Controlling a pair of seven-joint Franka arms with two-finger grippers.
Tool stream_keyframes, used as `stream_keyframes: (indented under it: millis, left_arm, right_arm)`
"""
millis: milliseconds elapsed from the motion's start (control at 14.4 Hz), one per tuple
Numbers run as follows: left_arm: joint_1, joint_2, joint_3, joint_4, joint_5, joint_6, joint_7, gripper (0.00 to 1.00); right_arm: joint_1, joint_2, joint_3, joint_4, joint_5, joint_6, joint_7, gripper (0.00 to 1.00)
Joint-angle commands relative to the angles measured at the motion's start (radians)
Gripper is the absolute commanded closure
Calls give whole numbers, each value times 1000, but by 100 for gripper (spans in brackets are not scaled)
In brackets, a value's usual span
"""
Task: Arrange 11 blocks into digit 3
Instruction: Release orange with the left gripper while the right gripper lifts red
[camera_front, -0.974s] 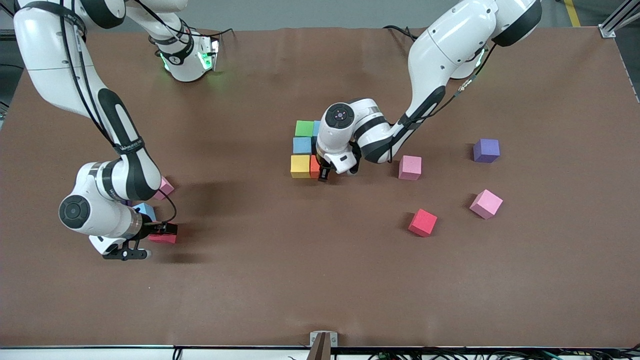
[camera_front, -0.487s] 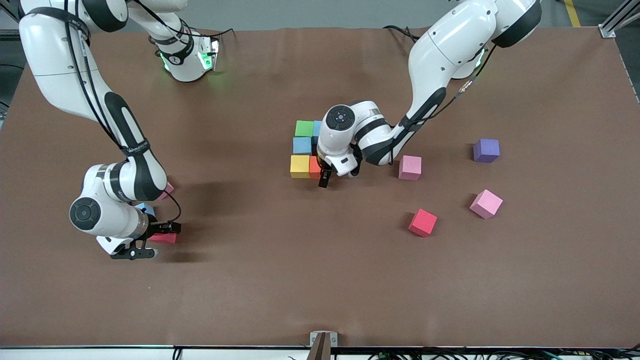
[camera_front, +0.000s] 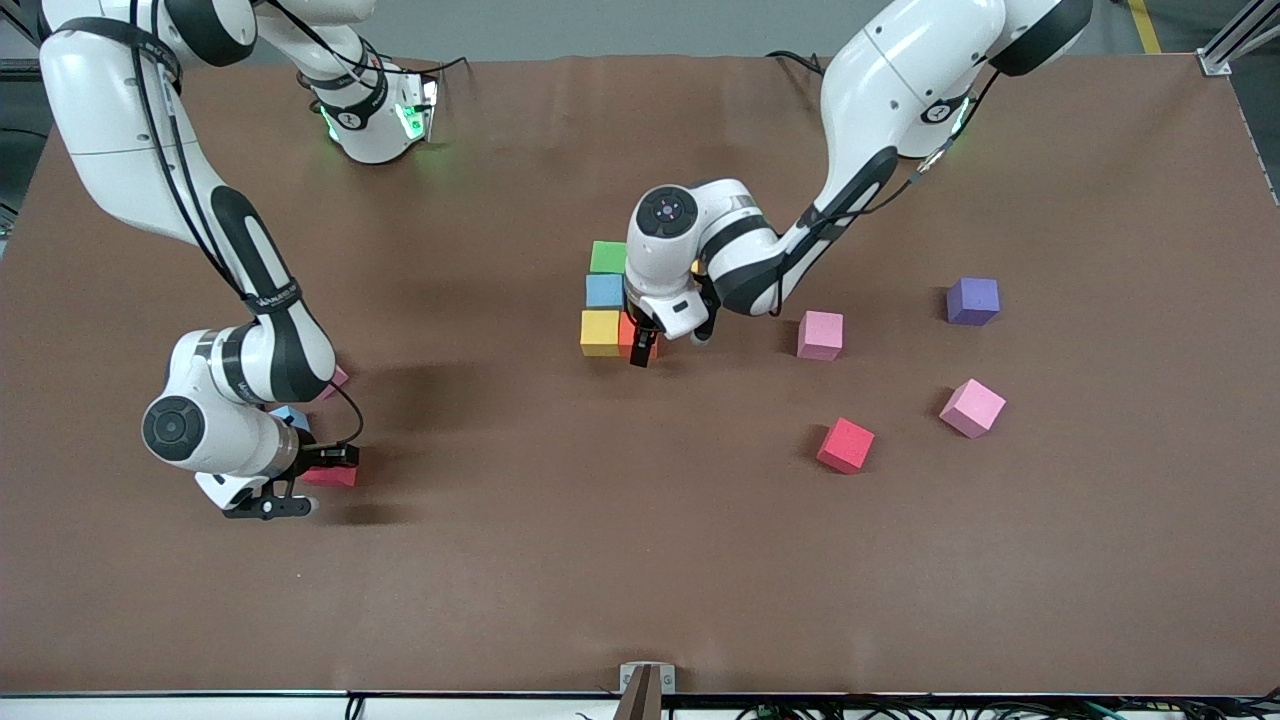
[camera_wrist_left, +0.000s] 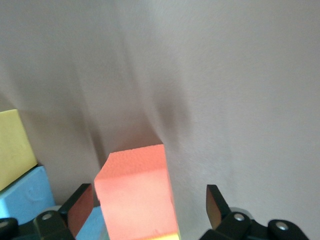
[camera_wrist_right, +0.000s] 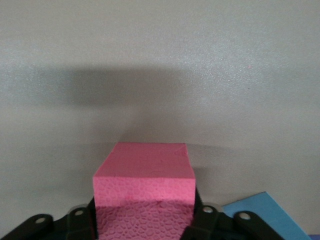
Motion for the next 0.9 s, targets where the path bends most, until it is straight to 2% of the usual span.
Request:
stream_keyframes:
  millis: [0,278,417,626,835]
  left_arm:
    - [7,-113,-5,-18,10,-87,-2,0]
    - [111,-174,-7,-10,7,-133,153,0]
    - [219,-174,-5,-12,7,-139,307,0]
    - [378,-168,-5,-13,7,-219,567,0]
    - [493,-150,-5,-10,4,-227,718,0]
  right_arm:
    - [0,-3,4,-7,-13,9,8,46]
    - [8,-7,4,-2,-11,8,8,50]
    - [12,-10,4,1,-11,6,6,50]
    - [23,-15,6,4,-11,2,10,50]
    - [76,-29,12,25,-5,-20,11,50]
